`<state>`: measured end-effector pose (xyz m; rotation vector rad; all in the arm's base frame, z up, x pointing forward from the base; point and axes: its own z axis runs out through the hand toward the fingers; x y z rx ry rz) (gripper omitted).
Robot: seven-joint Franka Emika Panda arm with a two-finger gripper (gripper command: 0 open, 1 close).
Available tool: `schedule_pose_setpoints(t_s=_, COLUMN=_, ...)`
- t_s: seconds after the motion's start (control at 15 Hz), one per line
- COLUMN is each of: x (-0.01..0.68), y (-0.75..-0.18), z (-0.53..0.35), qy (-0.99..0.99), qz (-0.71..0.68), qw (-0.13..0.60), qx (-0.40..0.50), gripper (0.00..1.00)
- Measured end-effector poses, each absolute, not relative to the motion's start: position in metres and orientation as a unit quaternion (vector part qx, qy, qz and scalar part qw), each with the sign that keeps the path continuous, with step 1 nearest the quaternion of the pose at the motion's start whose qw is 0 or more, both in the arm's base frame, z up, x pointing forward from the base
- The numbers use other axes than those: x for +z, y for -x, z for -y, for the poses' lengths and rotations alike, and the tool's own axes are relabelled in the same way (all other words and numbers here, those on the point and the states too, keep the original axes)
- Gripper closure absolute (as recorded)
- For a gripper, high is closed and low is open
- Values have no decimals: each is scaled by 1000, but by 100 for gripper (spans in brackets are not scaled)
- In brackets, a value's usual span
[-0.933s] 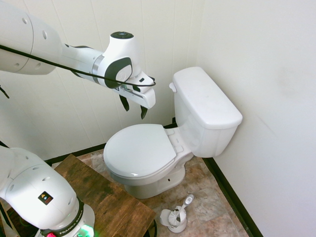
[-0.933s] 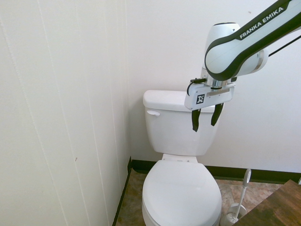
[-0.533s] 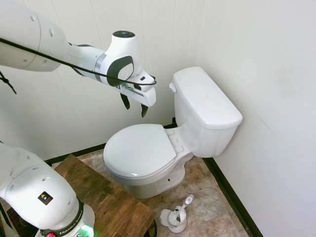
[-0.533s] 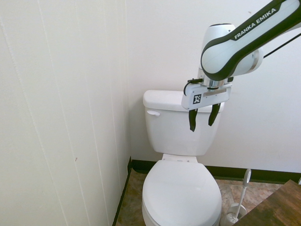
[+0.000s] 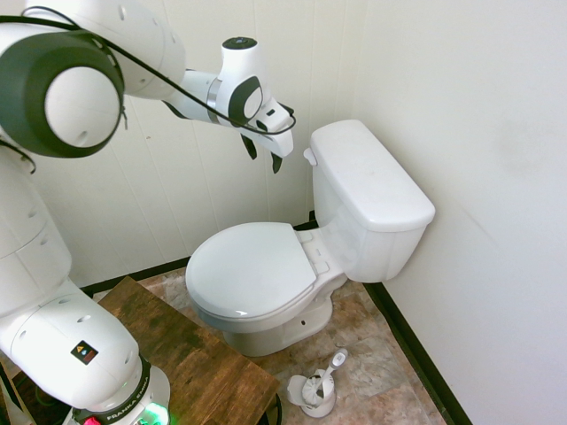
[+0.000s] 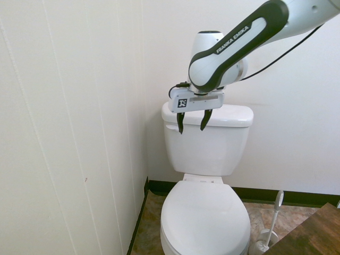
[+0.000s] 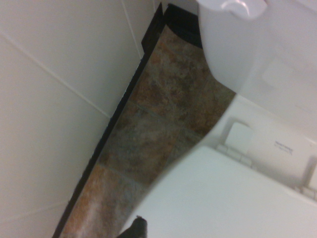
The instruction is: Flush the toilet
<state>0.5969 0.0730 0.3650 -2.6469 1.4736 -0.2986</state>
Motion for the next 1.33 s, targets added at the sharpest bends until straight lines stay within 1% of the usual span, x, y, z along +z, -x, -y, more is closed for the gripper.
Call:
schedule_pose_setpoints(t_s=0.07, x=361, y=-612, z=-74, qy=862, qz=-494, qw=51, qx=-101, gripper=100)
schedule_pose_setpoints(t_s=0.33, x=350, y=-665, z=-71, qy=840, qz=-527, qw=60, qx=-117, gripper=100)
schedule_pose_setpoints(t_s=0.6, x=342, y=-698, z=-61, qy=824, qz=-547, qw=64, qx=-131, gripper=100)
schedule_pose_setpoints(t_s=1.33, x=332, y=-727, z=-48, qy=800, qz=-578, qw=70, qx=-143, gripper=100)
